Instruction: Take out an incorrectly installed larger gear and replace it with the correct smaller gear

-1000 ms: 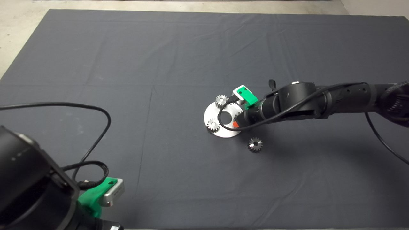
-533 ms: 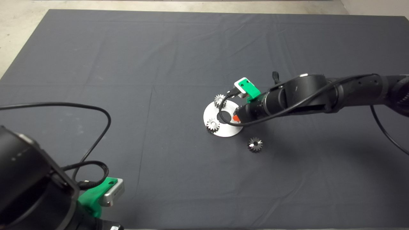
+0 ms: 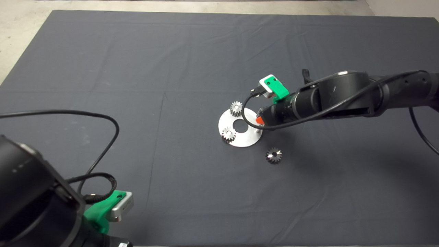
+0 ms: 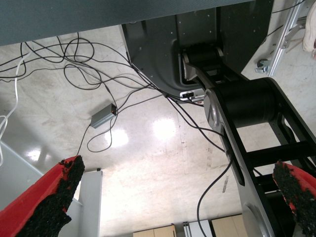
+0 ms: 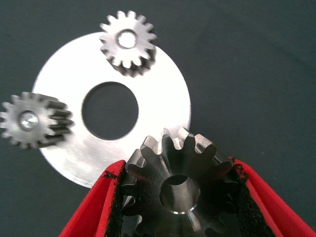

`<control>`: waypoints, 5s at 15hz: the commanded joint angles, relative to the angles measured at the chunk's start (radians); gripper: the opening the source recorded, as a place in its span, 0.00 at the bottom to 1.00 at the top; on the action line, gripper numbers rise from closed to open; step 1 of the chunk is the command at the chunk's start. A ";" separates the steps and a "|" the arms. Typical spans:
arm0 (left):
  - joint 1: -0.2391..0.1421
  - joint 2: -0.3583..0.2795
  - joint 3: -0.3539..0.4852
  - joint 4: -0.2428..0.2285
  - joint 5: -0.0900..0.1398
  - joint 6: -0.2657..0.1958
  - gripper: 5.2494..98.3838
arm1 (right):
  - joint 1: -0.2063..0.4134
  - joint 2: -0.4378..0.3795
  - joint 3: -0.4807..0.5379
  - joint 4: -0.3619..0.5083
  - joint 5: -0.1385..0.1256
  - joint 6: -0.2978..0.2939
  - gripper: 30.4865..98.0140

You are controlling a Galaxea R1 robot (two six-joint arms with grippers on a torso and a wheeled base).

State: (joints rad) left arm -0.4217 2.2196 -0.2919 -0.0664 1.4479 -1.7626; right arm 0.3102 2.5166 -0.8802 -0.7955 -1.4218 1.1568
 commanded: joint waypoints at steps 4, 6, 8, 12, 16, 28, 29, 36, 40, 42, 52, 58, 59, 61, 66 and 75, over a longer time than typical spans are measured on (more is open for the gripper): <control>-0.014 -0.001 0.018 -0.016 0.002 -0.006 1.00 | 0.030 -0.193 0.014 -0.022 -0.077 0.008 0.27; -0.015 -0.001 0.018 -0.016 0.000 -0.006 1.00 | 0.023 -0.233 0.017 -0.022 -0.074 0.006 0.27; -0.014 0.001 0.018 -0.016 0.000 -0.006 1.00 | 0.018 -0.269 0.053 -0.024 -0.066 0.009 0.26; -0.014 0.001 0.018 -0.016 0.000 -0.006 1.00 | 0.009 -0.285 0.066 -0.021 -0.066 0.070 0.27; -0.014 0.001 0.018 -0.016 0.000 -0.006 1.00 | -0.007 -0.279 0.066 -0.021 -0.060 0.124 0.27; -0.014 0.001 0.018 -0.016 0.000 -0.006 1.00 | -0.072 -0.242 0.023 -0.025 -0.002 0.141 0.27; -0.014 0.001 0.018 -0.016 0.000 -0.006 1.00 | -0.073 -0.241 0.021 -0.026 -0.002 0.141 0.27; -0.014 0.001 0.018 -0.016 0.000 -0.006 1.00 | -0.072 -0.241 0.020 -0.025 -0.002 0.138 0.27; -0.014 0.001 0.018 -0.016 0.000 -0.006 1.00 | -0.072 -0.242 0.020 -0.025 -0.002 0.139 0.28; -0.014 0.001 0.018 -0.016 0.000 -0.006 1.00 | -0.072 -0.242 0.021 -0.025 -0.003 0.138 0.28; -0.014 0.001 0.018 -0.016 0.000 -0.006 1.00 | -0.052 -0.248 0.118 -0.017 -0.016 0.141 0.40; -0.014 0.001 0.018 -0.016 0.000 -0.011 1.00 | 0.063 -0.191 0.248 0.133 -0.040 0.139 0.40; -0.014 0.001 0.018 -0.016 0.000 -0.012 1.00 | 0.061 -0.170 0.250 0.136 -0.083 0.139 0.42; -0.014 0.001 0.018 -0.016 0.000 -0.012 1.00 | 0.045 -0.152 0.252 0.134 -0.100 0.139 0.47; -0.014 0.001 0.018 -0.016 0.002 -0.012 1.00 | -0.016 -0.049 0.242 0.133 -0.108 0.133 0.59; -0.014 0.001 0.018 -0.016 0.002 -0.012 1.00 | -0.124 -0.071 0.247 0.066 -0.105 0.133 0.69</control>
State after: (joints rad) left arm -0.4217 2.2240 -0.2919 -0.0664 1.4470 -1.7670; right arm 0.2066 2.4594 -0.6398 -0.6845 -1.5255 1.2906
